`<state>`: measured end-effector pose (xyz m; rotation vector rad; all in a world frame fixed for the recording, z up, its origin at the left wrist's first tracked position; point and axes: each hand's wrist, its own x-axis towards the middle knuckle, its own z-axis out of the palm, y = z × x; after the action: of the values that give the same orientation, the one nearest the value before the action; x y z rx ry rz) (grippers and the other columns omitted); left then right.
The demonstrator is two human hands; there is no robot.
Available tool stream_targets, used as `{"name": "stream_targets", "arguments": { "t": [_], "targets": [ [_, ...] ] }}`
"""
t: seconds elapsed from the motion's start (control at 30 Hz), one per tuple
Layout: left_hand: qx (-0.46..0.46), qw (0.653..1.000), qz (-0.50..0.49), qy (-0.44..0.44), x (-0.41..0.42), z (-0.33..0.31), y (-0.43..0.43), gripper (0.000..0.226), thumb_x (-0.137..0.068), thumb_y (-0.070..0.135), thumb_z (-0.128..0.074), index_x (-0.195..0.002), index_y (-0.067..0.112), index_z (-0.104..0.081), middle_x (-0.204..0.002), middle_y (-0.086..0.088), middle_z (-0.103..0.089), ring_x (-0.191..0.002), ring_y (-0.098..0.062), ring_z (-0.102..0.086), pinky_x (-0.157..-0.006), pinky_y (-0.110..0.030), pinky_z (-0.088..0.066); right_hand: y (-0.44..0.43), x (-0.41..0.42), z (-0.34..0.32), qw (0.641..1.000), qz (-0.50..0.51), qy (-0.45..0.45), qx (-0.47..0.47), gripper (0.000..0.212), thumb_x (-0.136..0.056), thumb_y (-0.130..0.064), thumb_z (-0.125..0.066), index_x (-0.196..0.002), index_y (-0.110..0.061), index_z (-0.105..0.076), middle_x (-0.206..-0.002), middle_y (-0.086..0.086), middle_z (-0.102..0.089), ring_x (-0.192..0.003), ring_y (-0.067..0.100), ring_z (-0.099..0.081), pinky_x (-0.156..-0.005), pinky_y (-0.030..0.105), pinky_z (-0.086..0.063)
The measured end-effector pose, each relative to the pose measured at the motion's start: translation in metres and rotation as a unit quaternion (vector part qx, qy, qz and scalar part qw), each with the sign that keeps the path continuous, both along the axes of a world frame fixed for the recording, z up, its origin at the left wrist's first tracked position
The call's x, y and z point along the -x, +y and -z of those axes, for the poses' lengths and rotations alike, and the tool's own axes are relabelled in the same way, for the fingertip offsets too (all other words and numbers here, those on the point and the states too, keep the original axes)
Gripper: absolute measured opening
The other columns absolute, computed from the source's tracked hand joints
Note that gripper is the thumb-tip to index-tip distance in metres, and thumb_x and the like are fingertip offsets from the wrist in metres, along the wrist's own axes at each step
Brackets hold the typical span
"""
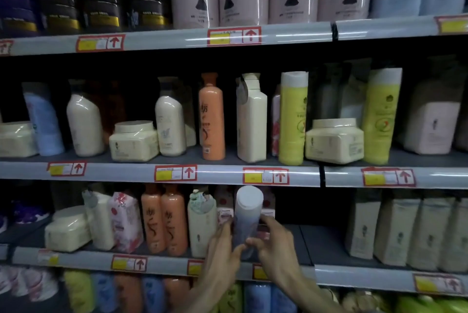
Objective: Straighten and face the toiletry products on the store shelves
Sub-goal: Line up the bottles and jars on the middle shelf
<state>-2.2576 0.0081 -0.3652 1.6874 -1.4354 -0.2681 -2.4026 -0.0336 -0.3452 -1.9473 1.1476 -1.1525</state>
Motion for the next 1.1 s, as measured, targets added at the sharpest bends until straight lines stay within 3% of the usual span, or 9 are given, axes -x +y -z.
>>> {"name": "stream_targets", "arguments": {
  "t": [0.07,0.2,0.37,0.53,0.6,0.8,0.9,1.0,1.1],
  "targets": [
    [-0.009,1.000,-0.018,0.015,-0.004,0.006,-0.011,0.070,-0.090,0.019,-0.069,-0.153,0.016,-0.038,-0.150,-0.003,-0.051,-0.136,-0.020,-0.051,-0.112,-0.035,-0.042,-0.013,-0.013,0.007,1.000,0.003,0.005,0.001,0.052,-0.077,-0.005,-0.080,-0.123,-0.024,-0.068,-0.110,-0.014,-0.069,-0.096,-0.006,-0.064,-0.074,-0.005,-0.039],
    [-0.032,0.999,-0.028,0.006,-0.014,0.015,-0.030,0.065,-0.094,0.022,-0.067,-0.152,0.014,-0.038,-0.149,-0.004,-0.050,-0.136,-0.023,-0.050,-0.111,-0.034,-0.042,-0.035,-0.032,0.018,0.999,0.002,-0.009,-0.036,0.048,-0.080,0.004,-0.072,-0.115,-0.029,-0.064,-0.110,-0.004,-0.074,-0.086,-0.019,-0.064,-0.069,0.001,-0.044],
    [-0.054,0.997,-0.036,0.030,-0.017,0.012,-0.044,0.059,-0.090,0.020,-0.064,-0.146,0.017,-0.047,-0.137,-0.002,-0.062,-0.124,-0.015,-0.060,-0.106,-0.027,-0.047,-0.047,-0.043,0.029,0.999,0.023,-0.005,-0.033,0.048,-0.086,-0.002,-0.073,-0.129,-0.023,-0.064,-0.109,-0.007,-0.071,-0.087,-0.004,-0.067,-0.077,0.001,-0.046],
    [-0.084,0.996,-0.032,-0.002,-0.013,0.001,-0.041,0.057,-0.101,0.014,-0.051,-0.154,0.012,-0.029,-0.140,-0.008,-0.059,-0.125,-0.019,-0.058,-0.085,-0.009,-0.036,-0.047,-0.049,0.033,0.999,0.013,-0.005,-0.033,0.043,-0.092,-0.007,-0.069,-0.130,-0.024,-0.062,-0.108,-0.005,-0.072,-0.094,0.005,-0.069,-0.084,0.022,-0.059],
    [-0.092,0.995,-0.042,-0.011,-0.012,-0.001,-0.040,0.053,-0.101,0.013,-0.051,-0.151,0.011,-0.033,-0.134,-0.009,-0.062,-0.119,-0.020,-0.061,-0.080,-0.013,-0.041,-0.048,-0.051,0.033,0.999,0.017,-0.001,-0.031,0.043,-0.093,-0.011,-0.070,-0.134,-0.020,-0.062,-0.113,-0.001,-0.073,-0.099,0.010,-0.070,-0.089,0.032,-0.061],
    [-0.100,0.993,-0.060,-0.033,-0.009,-0.014,-0.022,0.033,-0.099,0.019,-0.054,-0.131,0.015,-0.051,-0.120,-0.010,-0.066,-0.108,-0.025,-0.065,-0.083,-0.028,-0.051,-0.032,-0.043,0.018,0.996,0.025,0.045,-0.070,0.029,-0.094,-0.020,-0.071,-0.123,-0.019,-0.067,-0.107,0.000,-0.077,-0.098,0.014,-0.073,-0.084,0.030,-0.059],
    [-0.043,0.998,-0.042,-0.004,-0.018,-0.031,-0.002,0.028,-0.094,0.022,-0.060,-0.121,0.025,-0.065,-0.115,0.004,-0.073,-0.107,-0.013,-0.068,-0.092,-0.030,-0.056,-0.004,-0.030,-0.006,0.990,0.045,0.114,-0.076,0.016,-0.093,-0.030,-0.066,-0.108,-0.025,-0.068,-0.102,-0.003,-0.075,-0.096,0.018,-0.070,-0.072,0.024,-0.046],
    [0.050,0.995,-0.063,0.056,-0.046,-0.064,0.027,0.029,-0.094,0.014,-0.063,-0.120,0.026,-0.070,-0.102,0.015,-0.073,-0.095,0.002,-0.068,-0.092,-0.023,-0.055,0.023,-0.030,-0.043,0.986,-0.015,0.159,-0.049,0.006,-0.084,-0.032,-0.065,-0.084,-0.029,-0.070,-0.086,-0.010,-0.072,-0.086,0.008,-0.067,-0.075,0.027,-0.051],
    [0.165,0.974,-0.124,0.088,-0.092,-0.094,0.061,0.024,-0.091,0.010,-0.068,-0.112,0.023,-0.071,-0.093,0.012,-0.074,-0.086,0.003,-0.068,-0.085,-0.024,-0.057,0.052,-0.051,-0.086,0.986,-0.104,0.130,-0.001,0.011,-0.087,-0.021,-0.069,-0.083,-0.022,-0.079,-0.075,-0.013,-0.074,-0.076,-0.009,-0.066,-0.067,0.009,-0.047]
  ]
}}
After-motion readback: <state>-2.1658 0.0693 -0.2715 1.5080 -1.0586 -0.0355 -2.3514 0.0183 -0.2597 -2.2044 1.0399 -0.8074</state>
